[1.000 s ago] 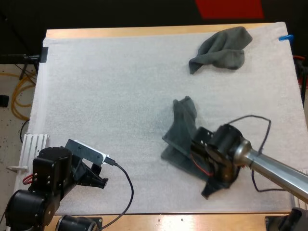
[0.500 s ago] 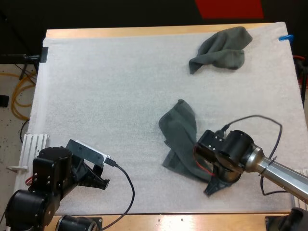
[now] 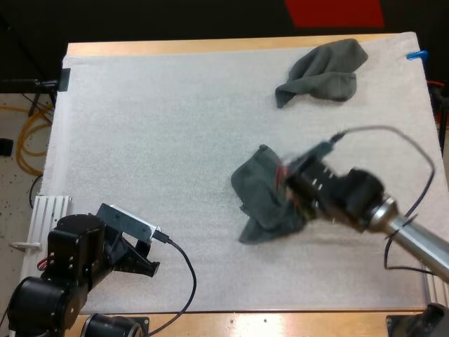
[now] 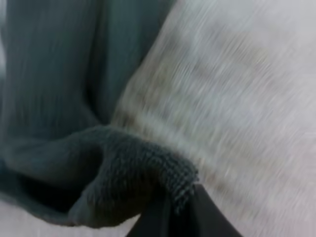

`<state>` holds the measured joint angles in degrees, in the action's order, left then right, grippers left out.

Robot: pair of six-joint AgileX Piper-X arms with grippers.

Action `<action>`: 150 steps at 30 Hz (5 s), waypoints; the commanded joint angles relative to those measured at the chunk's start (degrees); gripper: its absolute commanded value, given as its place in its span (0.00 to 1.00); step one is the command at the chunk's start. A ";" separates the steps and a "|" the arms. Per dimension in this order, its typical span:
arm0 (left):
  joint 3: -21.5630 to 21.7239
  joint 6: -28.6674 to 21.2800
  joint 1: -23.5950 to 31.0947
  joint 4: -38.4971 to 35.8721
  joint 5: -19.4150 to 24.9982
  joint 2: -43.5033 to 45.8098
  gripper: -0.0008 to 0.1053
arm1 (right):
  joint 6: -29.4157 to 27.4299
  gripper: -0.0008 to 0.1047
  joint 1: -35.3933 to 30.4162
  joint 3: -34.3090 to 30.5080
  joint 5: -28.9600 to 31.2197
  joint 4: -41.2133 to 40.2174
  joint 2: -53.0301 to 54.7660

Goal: Pick towel from pile fold and stack

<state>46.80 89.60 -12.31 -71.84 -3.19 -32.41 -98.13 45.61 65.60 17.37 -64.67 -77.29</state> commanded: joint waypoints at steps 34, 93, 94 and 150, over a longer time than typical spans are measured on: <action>0.02 0.19 -0.19 0.22 -2.08 0.04 0.60 | 0.22 0.60 -14.90 3.32 -19.48 12.56 -0.07; 0.02 0.54 -0.19 -0.18 -11.22 0.04 0.60 | -1.06 0.01 -5.41 2.90 1.79 23.29 4.48; 0.02 0.54 -0.19 -0.18 -11.54 0.04 0.60 | -1.10 0.01 -5.41 2.90 4.32 23.38 6.54; 0.02 0.09 -0.19 0.21 -7.95 0.04 0.60 | 4.91 0.61 4.08 15.41 -45.36 18.04 -15.06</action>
<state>46.80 89.71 -12.31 -71.84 -11.98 -32.41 -92.39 49.57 80.65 -26.57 -46.41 -92.77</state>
